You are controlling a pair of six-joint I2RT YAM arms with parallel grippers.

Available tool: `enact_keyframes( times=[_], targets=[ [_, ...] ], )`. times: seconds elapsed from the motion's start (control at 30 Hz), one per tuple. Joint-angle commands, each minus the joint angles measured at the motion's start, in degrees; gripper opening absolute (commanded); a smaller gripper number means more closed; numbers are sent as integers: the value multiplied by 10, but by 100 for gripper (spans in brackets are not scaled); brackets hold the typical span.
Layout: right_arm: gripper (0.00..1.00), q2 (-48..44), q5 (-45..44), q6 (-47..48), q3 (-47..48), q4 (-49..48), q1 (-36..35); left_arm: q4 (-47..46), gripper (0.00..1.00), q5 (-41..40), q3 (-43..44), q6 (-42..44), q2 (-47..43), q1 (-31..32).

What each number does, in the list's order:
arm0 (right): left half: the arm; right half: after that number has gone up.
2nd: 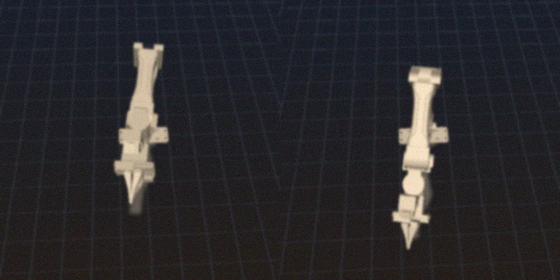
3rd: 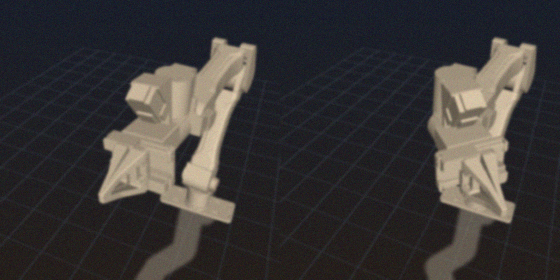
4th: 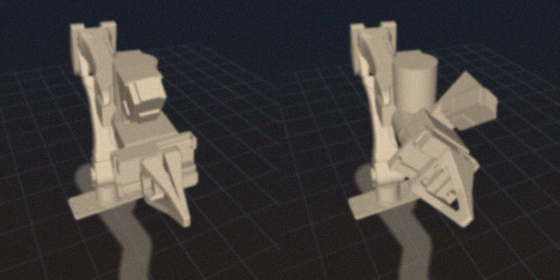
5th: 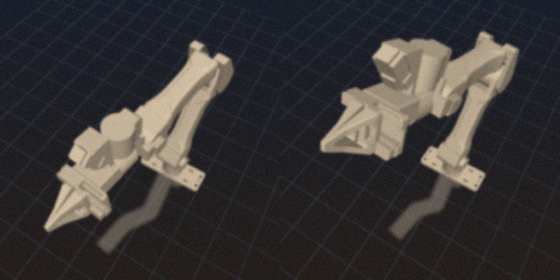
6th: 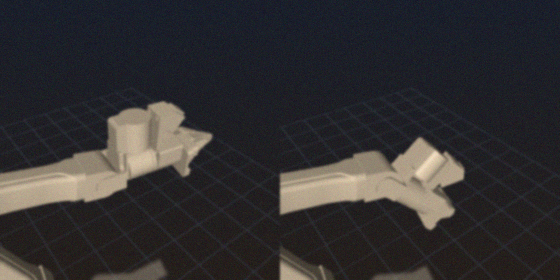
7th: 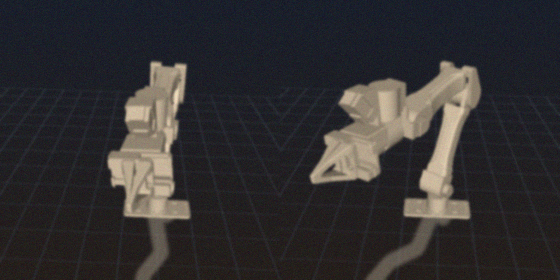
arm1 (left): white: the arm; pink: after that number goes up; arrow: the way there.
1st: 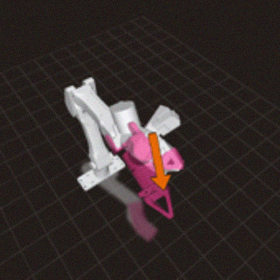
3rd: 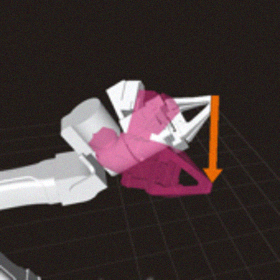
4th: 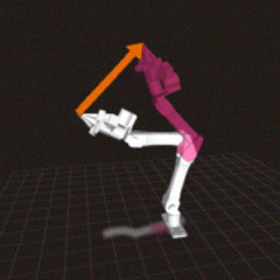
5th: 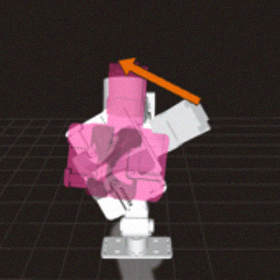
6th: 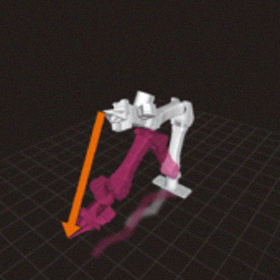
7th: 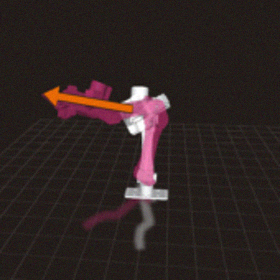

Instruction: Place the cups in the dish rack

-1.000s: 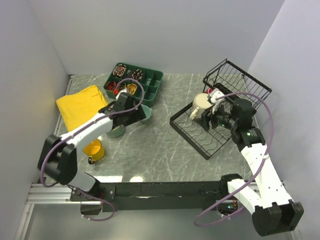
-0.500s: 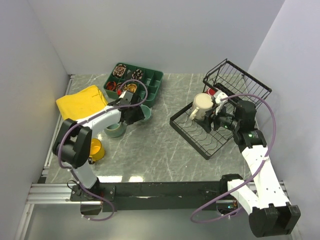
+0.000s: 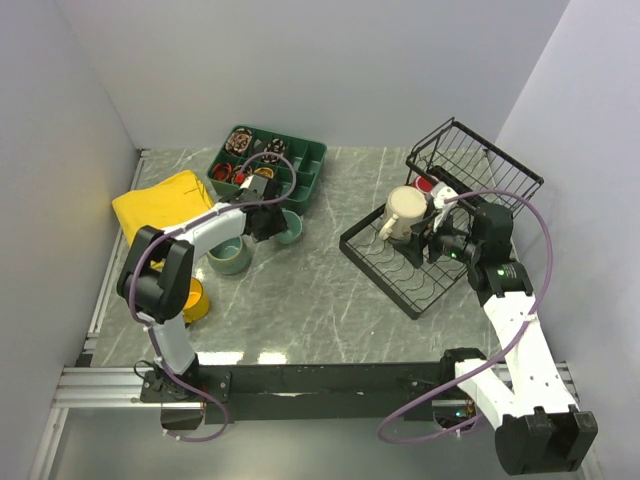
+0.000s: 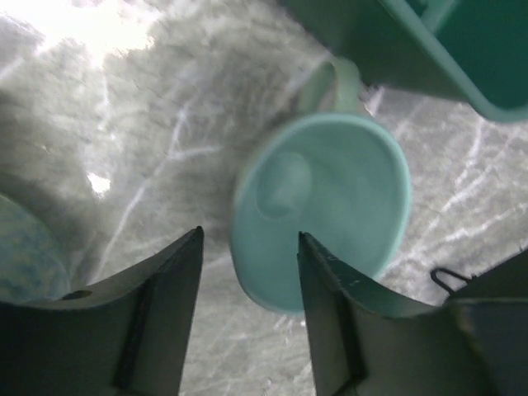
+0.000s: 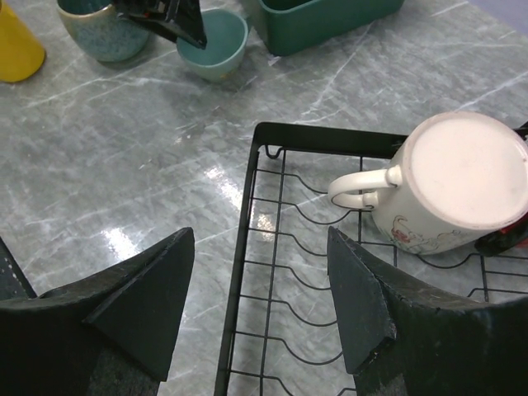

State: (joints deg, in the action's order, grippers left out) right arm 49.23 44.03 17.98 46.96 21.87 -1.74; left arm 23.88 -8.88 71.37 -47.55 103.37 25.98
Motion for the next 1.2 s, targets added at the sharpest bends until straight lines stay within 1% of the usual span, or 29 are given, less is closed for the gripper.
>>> enact_keyframes(
  times=[0.0,0.07,0.1,0.2,0.27,0.33,0.47,0.5,0.6,0.7,0.73,0.8,0.83,0.9,0.93,0.97,1.0,1.03,1.07,1.1,1.13,1.17],
  targets=[
    [72,-11,21,-7,-4,-19,6,-18,50,7,17,13,16,-13],
    [72,-12,24,-5,-3,-17,7,-22,44,11,13,17,14,-14],
    [72,-12,25,-5,-3,-16,7,-27,39,12,11,18,13,-14],
    [72,-11,30,-2,-2,-14,7,-36,31,17,3,23,7,-14],
    [72,-12,33,-2,1,-12,8,-42,29,21,-4,28,1,-15],
    [72,-11,35,0,7,-6,7,-57,24,27,-16,33,-4,-16],
    [72,-10,42,5,21,7,7,-88,18,45,-37,37,-16,-25],
    [72,-7,47,8,23,13,7,-93,13,50,-45,40,-16,-31],
    [72,-3,52,14,42,29,7,-111,2,82,-55,48,-19,-42],
    [72,5,63,28,58,55,7,-130,1,99,-76,63,-47,-44],
    [72,7,70,32,62,66,7,-144,1,112,-84,69,-74,-44],
    [72,19,86,57,81,109,8,-158,1,136,-112,95,-104,-44],
    [72,25,101,66,89,127,7,-165,1,167,-120,105,-136,-44],
    [72,42,117,93,110,177,7,-191,1,205,-151,137,-171,-44],
    [74,48,126,103,117,195,8,-204,1,228,-163,147,-208,-44],
    [75,53,145,118,124,224,7,-217,1,271,-175,155,-227,-44],
    [79,62,157,126,139,237,6,-259,1,304,-200,174,-246,-44],
    [82,65,168,134,147,251,5,-278,1,329,-213,181,-282,-44],
    [85,73,190,149,155,274,4,-300,1,388,-235,198,-298,-44],
    [91,77,199,153,174,285,2,-339,1,414,-244,210,-314,-44],
    [92,81,206,156,184,294,-2,-359,1,433,-254,219,-345,-44],
    [94,90,214,152,194,305,-5,-377,1,453,-276,245,-362,-44]
  ],
)
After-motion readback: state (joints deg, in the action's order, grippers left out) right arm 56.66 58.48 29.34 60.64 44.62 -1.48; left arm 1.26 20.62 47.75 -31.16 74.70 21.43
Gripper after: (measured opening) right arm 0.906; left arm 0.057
